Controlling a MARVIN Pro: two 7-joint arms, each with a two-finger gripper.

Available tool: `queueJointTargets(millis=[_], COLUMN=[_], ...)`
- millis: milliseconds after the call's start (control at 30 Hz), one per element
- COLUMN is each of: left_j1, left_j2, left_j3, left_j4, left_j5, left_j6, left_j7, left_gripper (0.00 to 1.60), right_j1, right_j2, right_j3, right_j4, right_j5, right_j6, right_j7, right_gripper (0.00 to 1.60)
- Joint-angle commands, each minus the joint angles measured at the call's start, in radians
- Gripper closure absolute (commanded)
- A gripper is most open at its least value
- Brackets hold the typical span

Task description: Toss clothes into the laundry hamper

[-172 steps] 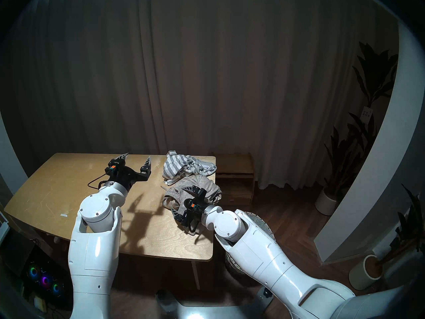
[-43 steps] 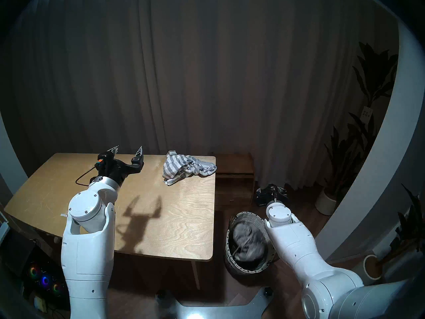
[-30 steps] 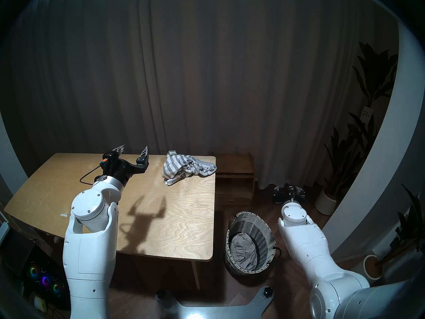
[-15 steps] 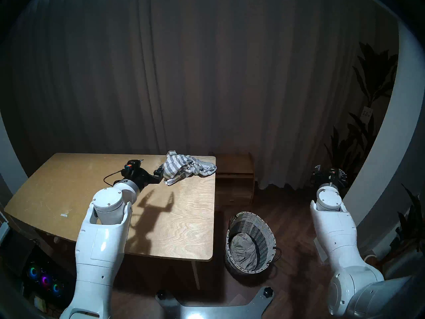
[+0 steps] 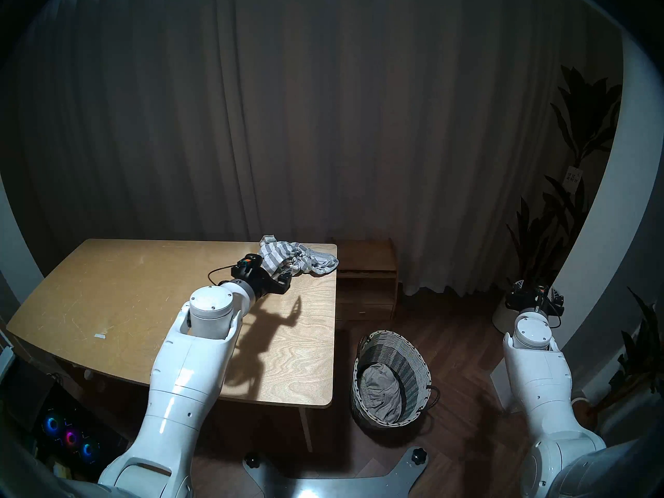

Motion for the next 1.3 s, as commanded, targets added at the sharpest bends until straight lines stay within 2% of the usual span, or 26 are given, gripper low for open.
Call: queueJointTargets(millis=[0,167,233,300,800,967,1000,1033,1067,1133,1267], left_j1=[-0.101,-0.156,-0.152,-0.188,-0.29,-0.335,-0.366,-0.329,-0.367,-0.389,-0.399], left_j2=[-0.02,-0.019,-0.019,-0.02,-0.02,-0.011,-0.01,-0.008,-0.006,-0.005,-0.01], left_j3=[0.022,0.025,0.023,0.026,0.032,0.032,0.034,0.03,0.033,0.036,0.043], left_j4=[0.032,0.08,0.079,0.104,0.226,0.284,0.31,0.299,0.337,0.37,0.421], left_j5=[0.023,0.048,0.051,0.062,0.114,0.131,0.135,0.139,0.144,0.15,0.161], left_j6=[-0.001,0.006,0.004,0.006,0.004,0.007,0.012,0.002,0.009,0.011,0.007], left_j7=[0.013,0.027,0.03,0.038,0.074,0.083,0.084,0.089,0.09,0.093,0.098], left_gripper=[0.0,0.0,0.0,0.0,0.0,0.0,0.0,0.0,0.0,0.0,0.0], right_j1=[-0.018,-0.042,-0.045,-0.055,-0.09,-0.098,-0.101,-0.103,-0.108,-0.115,-0.124], right_j2=[0.013,0.009,0.008,0.006,0.001,0.001,0.001,0.002,0.002,0.003,0.004], right_j3=[0.011,0.018,0.019,0.02,0.018,0.018,0.018,0.018,0.019,0.02,0.021], right_j4=[-0.026,-0.022,-0.021,-0.023,-0.034,-0.04,-0.042,-0.043,-0.045,-0.047,-0.053], right_j5=[0.0,0.009,0.01,0.015,0.032,0.038,0.039,0.04,0.042,0.044,0.048], right_j6=[-0.011,-0.009,-0.009,-0.009,-0.013,-0.013,-0.013,-0.013,-0.013,-0.013,-0.014], right_j7=[0.001,-0.001,-0.001,-0.002,0.001,0.004,0.005,0.005,0.007,0.009,0.013], right_gripper=[0.0,0.0,0.0,0.0,0.0,0.0,0.0,0.0,0.0,0.0,0.0])
